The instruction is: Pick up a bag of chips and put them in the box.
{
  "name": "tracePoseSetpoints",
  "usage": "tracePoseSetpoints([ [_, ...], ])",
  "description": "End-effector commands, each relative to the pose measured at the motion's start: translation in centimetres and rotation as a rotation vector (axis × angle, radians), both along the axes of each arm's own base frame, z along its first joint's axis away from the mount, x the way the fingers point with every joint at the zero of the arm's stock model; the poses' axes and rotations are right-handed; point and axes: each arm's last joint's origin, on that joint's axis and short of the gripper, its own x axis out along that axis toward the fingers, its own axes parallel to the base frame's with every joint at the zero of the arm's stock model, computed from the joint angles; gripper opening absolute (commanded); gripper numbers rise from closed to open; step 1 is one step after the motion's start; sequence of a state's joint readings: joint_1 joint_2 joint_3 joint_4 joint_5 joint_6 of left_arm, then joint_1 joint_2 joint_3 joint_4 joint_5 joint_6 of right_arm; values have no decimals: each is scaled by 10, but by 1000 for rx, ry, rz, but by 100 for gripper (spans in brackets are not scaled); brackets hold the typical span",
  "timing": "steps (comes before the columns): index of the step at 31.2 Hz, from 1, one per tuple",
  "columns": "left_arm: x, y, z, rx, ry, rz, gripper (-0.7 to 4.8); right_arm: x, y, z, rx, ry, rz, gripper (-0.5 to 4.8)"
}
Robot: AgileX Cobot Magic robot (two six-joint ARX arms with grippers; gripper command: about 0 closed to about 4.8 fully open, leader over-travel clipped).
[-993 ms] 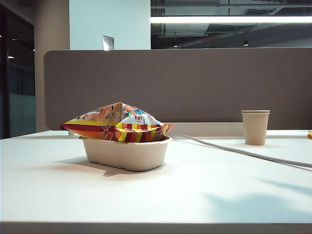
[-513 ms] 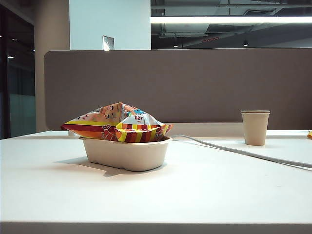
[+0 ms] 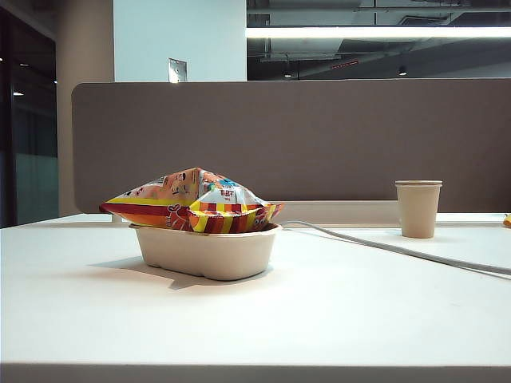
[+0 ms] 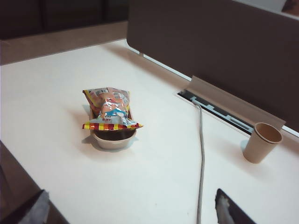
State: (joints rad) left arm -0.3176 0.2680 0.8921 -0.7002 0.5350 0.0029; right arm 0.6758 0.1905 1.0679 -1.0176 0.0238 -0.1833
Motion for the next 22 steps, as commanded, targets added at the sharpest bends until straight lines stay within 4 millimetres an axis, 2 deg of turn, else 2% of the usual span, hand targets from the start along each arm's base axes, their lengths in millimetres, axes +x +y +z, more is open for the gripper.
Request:
tracePoseSetpoints([
  [1,-3,1,0,-3,-5,15,479,4,5,-7,37,-32,48,479],
  [6,-6,3,-9,-7,15,22,479,16,18,-25,27,6,116,479],
  [15,-7,3,-39,-60,51,32,479,45,45,-51,97,0,244,479],
  [22,1,1,-59,-98,73,49,479,65,62,-79,111,-10,276,479],
])
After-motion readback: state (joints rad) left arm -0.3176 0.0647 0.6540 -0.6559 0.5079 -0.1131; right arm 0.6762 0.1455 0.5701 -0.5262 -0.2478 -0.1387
